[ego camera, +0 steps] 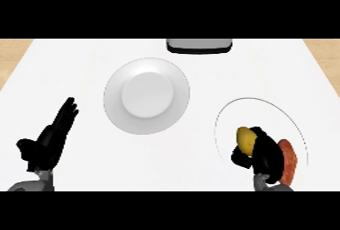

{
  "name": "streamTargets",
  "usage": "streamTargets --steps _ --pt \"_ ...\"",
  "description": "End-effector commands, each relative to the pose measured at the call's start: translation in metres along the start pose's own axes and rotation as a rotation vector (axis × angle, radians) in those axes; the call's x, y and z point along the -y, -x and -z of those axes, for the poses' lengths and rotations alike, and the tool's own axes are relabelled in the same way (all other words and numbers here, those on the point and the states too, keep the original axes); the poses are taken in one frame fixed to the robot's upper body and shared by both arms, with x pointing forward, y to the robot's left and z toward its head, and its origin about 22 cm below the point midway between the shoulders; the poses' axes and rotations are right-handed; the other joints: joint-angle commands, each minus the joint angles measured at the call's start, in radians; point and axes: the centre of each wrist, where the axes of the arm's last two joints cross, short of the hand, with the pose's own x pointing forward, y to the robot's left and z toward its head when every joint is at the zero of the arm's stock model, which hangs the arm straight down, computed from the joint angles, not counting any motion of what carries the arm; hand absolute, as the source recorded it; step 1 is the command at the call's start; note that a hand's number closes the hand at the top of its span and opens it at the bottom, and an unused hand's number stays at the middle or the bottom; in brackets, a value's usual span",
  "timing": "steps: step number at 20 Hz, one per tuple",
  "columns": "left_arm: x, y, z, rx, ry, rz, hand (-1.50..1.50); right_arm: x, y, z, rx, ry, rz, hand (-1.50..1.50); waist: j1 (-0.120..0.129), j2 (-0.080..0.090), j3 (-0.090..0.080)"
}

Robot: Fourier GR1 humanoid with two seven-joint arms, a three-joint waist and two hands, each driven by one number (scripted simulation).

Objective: Pick the lemon from the placemat and place it in the plate

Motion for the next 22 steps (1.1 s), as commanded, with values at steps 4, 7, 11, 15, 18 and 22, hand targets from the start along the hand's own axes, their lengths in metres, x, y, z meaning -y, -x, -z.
streamTargets --steps 4,7,11,15,18,22 --pt "0.004 0.011 -0.011 -0.007 0.010 -0.007 0.00 -0.024 -0.002 -0.107 0.078 0.174 -0.041 1.50 0.002 0.016 0.019" --pt "0.002 -0.007 0.003 0.006 0.000 -0.009 0.00 -0.003 -0.017 -0.143 0.142 0.231 0.004 1.50 0.005 0.018 0.020" --pt "-0.002 0.003 0.003 -0.002 0.012 0.003 0.00 0.018 -0.019 -0.189 0.174 0.293 -0.022 1.50 0.007 0.020 0.020" --pt "0.015 0.003 0.007 0.008 0.016 -0.008 0.00 0.035 -0.035 -0.200 0.236 0.405 -0.037 1.50 0.014 0.023 0.021" --pt "0.008 -0.002 0.001 0.013 0.006 0.003 0.00 0.043 -0.049 -0.200 0.309 0.509 0.032 1.50 0.021 0.020 0.021" --pt "0.005 0.002 0.000 0.008 0.014 0.012 0.00 0.049 -0.063 -0.197 0.350 0.565 0.008 1.50 0.032 0.023 0.020"
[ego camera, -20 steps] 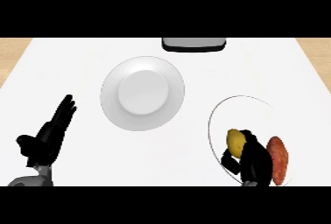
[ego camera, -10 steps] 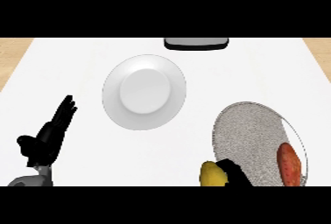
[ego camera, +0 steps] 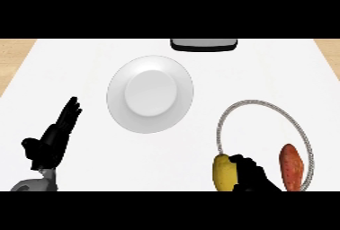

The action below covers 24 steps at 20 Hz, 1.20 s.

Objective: Pick the lemon from the placemat and place it in the plate

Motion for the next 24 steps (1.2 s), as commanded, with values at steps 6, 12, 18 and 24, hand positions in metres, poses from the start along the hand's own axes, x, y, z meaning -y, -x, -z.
streamTargets --steps 6,12,18,24 --pt "0.010 0.011 -0.003 0.014 0.022 0.002 0.00 0.053 -0.047 0.020 -0.078 -0.003 0.242 1.50 0.027 0.010 -0.001" --pt "0.018 0.006 0.000 0.008 0.036 -0.008 0.00 0.050 -0.077 0.052 -0.072 -0.057 0.226 1.50 0.039 0.011 0.000" --pt "0.009 -0.006 0.013 0.025 0.056 0.006 0.00 0.014 -0.111 0.089 -0.094 -0.118 0.301 1.50 0.063 0.017 0.001" --pt "0.008 -0.011 0.023 0.013 0.054 0.002 0.00 -0.001 -0.144 0.131 -0.066 -0.152 0.315 1.50 0.063 0.017 0.002"
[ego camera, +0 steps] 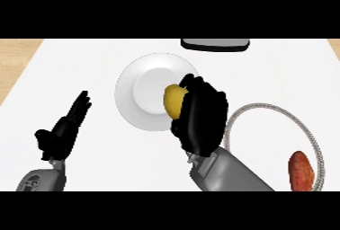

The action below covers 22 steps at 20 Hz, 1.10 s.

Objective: Pick the lemon from the placemat and place it in the plate

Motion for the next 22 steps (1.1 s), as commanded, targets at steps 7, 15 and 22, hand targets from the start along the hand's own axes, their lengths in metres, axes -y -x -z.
streamTargets --steps 7,15,22 --pt "0.000 -0.004 0.007 0.017 0.031 0.011 0.00 -0.030 -0.018 0.054 -0.230 0.026 0.190 1.50 0.025 0.007 0.001" --pt "0.019 -0.011 0.017 0.033 0.038 0.002 0.00 -0.052 -0.002 0.082 -0.390 0.009 0.248 -1.50 0.031 0.013 0.001" --pt "0.010 -0.001 0.004 0.017 0.040 0.003 0.00 -0.051 0.004 0.090 -0.389 0.183 0.484 -1.50 0.030 0.000 0.002"
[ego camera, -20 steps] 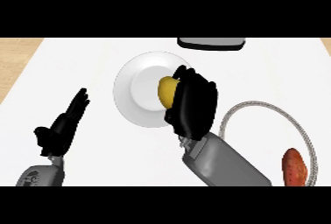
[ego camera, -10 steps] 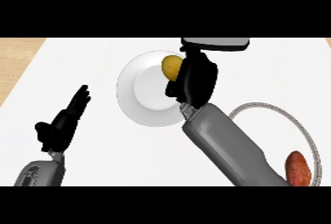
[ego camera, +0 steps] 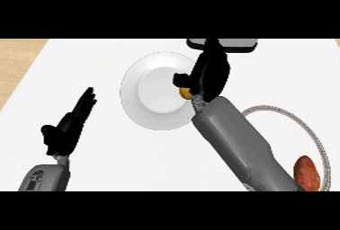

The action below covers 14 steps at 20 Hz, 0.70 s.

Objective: Pick the lemon from the placemat and place it in the plate

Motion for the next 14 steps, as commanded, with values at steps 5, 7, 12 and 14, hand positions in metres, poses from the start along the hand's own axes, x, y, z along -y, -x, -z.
streamTargets --steps 5,7,12,14 --pt "0.001 0.006 -0.004 -0.018 -0.017 -0.001 0.00 0.002 0.012 -0.001 -0.202 0.164 0.442 -1.50 -0.023 -0.008 0.001" --pt "-0.007 0.004 -0.006 -0.018 -0.052 -0.002 0.00 0.001 0.035 -0.016 -0.214 0.177 0.509 -1.50 -0.052 -0.016 0.002" --pt "-0.030 0.011 -0.023 -0.030 -0.079 0.012 0.00 -0.003 0.070 -0.059 -0.189 0.199 0.589 -1.50 -0.078 -0.023 0.000" --pt "-0.029 0.017 -0.021 -0.049 -0.110 0.011 0.00 0.015 0.083 -0.072 -0.157 0.190 0.583 -1.50 -0.105 -0.023 0.000"
